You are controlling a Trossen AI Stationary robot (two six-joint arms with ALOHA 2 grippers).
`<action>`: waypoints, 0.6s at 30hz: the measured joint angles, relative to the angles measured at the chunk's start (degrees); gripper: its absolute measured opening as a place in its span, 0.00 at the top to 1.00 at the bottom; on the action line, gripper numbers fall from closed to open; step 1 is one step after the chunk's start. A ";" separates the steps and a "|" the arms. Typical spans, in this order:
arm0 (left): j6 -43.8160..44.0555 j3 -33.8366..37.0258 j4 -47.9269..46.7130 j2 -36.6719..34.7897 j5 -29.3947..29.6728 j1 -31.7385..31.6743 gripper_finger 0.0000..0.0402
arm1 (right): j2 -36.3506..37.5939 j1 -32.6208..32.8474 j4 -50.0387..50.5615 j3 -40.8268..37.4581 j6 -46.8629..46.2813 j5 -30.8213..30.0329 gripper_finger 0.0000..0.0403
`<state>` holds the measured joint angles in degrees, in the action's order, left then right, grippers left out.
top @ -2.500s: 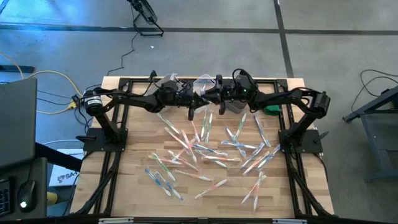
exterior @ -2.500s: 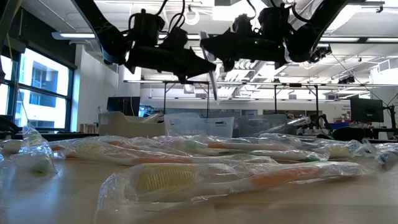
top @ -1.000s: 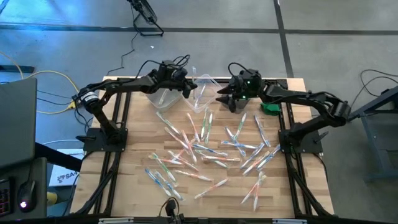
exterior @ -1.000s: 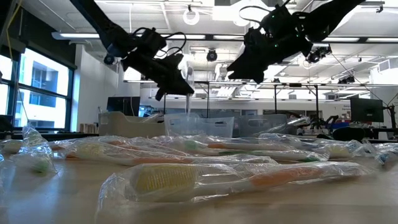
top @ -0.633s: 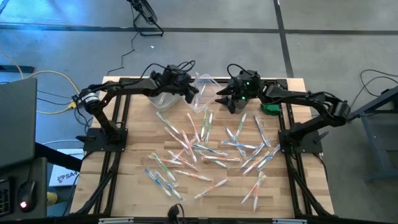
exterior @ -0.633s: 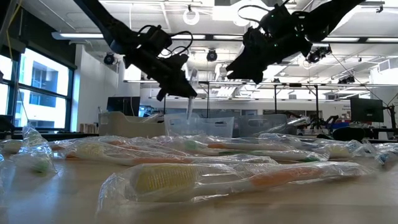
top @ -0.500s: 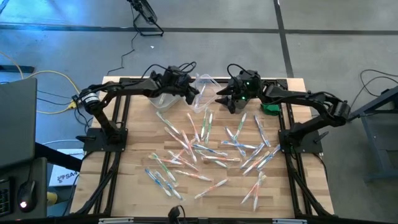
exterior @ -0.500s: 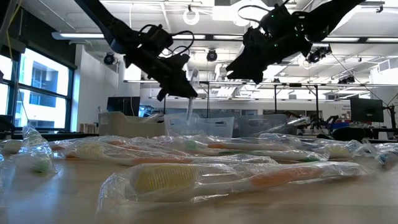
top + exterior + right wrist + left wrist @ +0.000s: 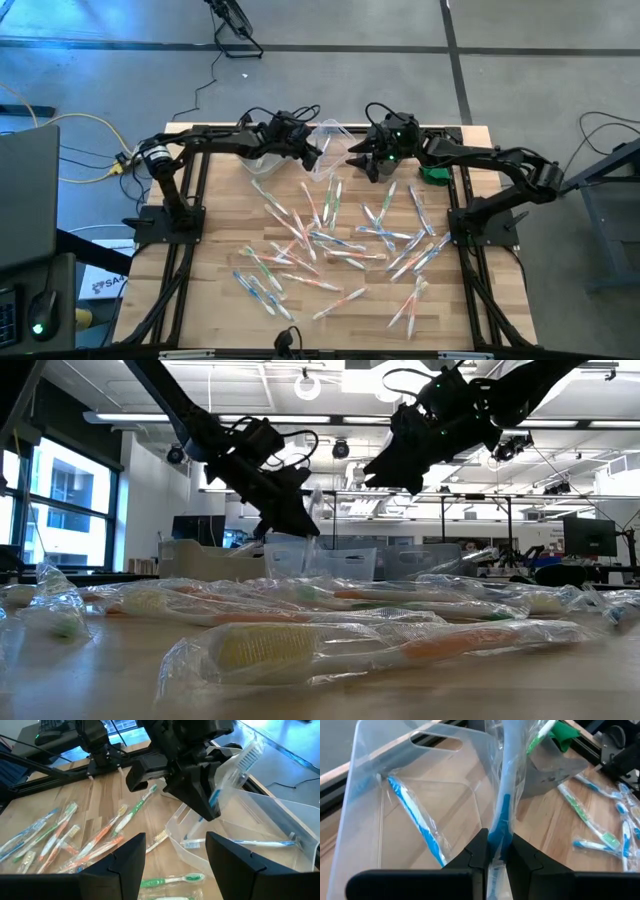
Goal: Pick & Place Toothbrushes
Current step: Put the blue toothbrush into the transparent bin
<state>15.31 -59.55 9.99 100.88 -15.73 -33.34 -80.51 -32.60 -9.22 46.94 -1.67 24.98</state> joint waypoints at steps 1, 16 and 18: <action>0.00 0.00 0.55 0.19 -0.06 0.00 0.91 | 0.00 0.00 0.00 0.00 0.00 0.01 0.51; 0.17 0.00 0.40 0.24 1.47 0.00 0.65 | 0.00 0.00 0.01 0.00 0.00 0.01 0.51; -0.02 0.00 0.50 0.24 2.02 0.00 0.60 | 0.00 0.00 0.01 0.00 0.00 0.01 0.51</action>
<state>15.29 -59.55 10.49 101.12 -13.71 -33.34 -80.51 -32.60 -9.21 46.94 -1.67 24.99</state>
